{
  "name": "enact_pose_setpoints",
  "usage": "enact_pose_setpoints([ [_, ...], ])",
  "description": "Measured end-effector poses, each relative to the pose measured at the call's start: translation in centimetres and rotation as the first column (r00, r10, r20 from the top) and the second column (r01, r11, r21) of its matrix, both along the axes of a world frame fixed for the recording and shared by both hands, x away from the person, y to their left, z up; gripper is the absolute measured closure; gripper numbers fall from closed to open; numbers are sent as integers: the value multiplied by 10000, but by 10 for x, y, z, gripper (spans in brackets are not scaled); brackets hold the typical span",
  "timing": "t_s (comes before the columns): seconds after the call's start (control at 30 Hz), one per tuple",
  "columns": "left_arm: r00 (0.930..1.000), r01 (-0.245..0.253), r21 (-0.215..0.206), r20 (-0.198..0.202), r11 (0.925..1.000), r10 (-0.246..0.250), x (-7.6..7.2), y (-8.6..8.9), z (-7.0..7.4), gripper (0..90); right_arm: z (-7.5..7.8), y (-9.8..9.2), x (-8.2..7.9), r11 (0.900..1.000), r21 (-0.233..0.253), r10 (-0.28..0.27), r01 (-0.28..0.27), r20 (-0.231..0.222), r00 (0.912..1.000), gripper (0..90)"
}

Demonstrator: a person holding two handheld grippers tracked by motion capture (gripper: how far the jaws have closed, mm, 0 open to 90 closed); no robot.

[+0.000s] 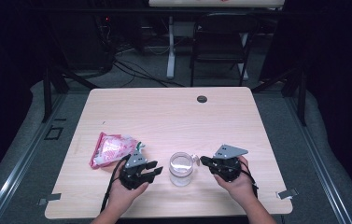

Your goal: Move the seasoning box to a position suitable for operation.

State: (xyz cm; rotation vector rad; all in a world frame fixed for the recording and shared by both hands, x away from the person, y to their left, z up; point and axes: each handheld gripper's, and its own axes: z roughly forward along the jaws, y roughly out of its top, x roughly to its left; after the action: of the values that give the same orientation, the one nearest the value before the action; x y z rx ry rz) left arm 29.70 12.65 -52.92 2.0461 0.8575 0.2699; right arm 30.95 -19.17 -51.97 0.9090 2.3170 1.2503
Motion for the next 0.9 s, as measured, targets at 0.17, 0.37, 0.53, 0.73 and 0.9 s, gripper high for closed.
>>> enact_pose_setpoints([
  [0.17, 10000, -47, -113, -52, 9999, 46, -1, 0, 0, 671, 11, 2, -1, 9986, 475, -256, 249, 135, 9996, 876],
  [0.37, 10000, 88, -366, 17, 9993, -87, -5, 0, 5, 803, 22, 12, 2, 9967, 763, -286, 261, 310, 9991, 874],
  [0.53, 9997, 238, -316, 106, 9992, -235, -7, -3, 8, 888, 23, 17, 2, 9975, 673, -240, 211, 430, 9988, 849],
  [0.73, 9987, 511, -241, 60, 9984, -509, -9, -7, 9, 900, 19, 19, 5, 9980, 574, -267, 250, 300, 9992, 828],
  [0.9, 9982, 588, -255, 113, 9979, -585, -10, -9, 10, 900, 17, 20, 5, 9984, 520, -254, 242, 228, 9994, 829],
])
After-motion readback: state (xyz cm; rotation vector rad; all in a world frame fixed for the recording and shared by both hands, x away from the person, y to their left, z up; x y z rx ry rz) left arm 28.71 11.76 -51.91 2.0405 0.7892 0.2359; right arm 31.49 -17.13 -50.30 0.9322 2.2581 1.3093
